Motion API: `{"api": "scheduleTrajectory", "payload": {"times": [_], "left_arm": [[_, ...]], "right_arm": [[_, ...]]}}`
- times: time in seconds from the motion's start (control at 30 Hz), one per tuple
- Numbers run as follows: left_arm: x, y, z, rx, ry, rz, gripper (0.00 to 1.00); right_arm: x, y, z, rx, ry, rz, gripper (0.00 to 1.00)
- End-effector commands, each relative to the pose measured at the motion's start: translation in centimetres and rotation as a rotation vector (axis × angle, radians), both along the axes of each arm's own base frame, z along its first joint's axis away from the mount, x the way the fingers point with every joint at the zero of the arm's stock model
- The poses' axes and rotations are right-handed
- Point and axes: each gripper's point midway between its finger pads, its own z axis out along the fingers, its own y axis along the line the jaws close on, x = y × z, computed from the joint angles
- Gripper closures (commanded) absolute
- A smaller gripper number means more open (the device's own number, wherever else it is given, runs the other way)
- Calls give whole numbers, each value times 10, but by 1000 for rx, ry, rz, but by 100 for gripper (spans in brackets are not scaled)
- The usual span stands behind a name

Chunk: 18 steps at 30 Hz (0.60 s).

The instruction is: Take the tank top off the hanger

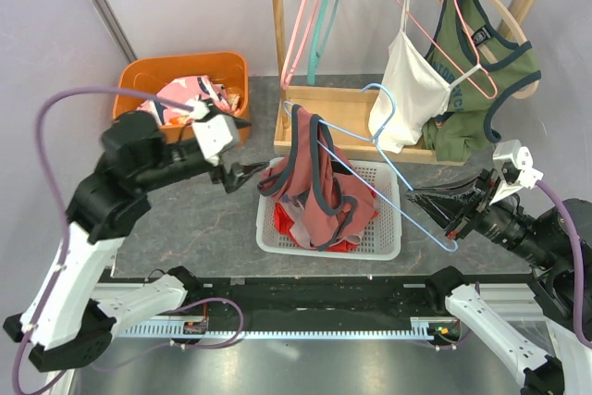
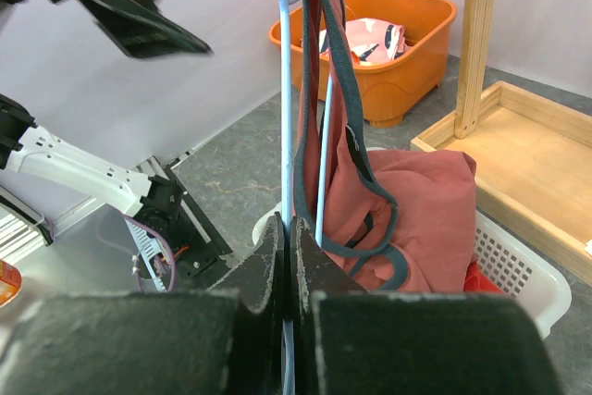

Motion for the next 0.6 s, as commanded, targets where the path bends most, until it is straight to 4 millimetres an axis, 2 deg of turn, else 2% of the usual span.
{"api": "scheduleTrajectory", "payload": {"times": [0.0, 0.2, 0.3, 0.37, 0.4, 0.47, 0.53, 0.57], "left_arm": [[13, -25, -31, -35, 198, -25, 12], [31, -36, -38, -64, 281, 21, 11], [26, -45, -39, -64, 305, -40, 13], [20, -51, -37, -66, 313, -94, 22], [10, -55, -36, -65, 326, -155, 26], [8, -58, -39, -61, 338, -181, 35], [9, -59, -43, -54, 342, -179, 40], [11, -60, -44, -49, 342, -177, 48]], "right_arm": [[-4, 1, 31, 58, -72, 17, 100], [-21, -2, 46, 88, -122, 43, 100], [-30, -1, 49, 97, -126, 77, 100], [-33, -2, 50, 98, -126, 81, 100], [-33, -2, 50, 100, -124, 82, 100], [-34, -3, 50, 102, -126, 77, 100], [-34, -2, 49, 102, -125, 79, 100], [-35, -3, 49, 101, -125, 80, 100]]}}
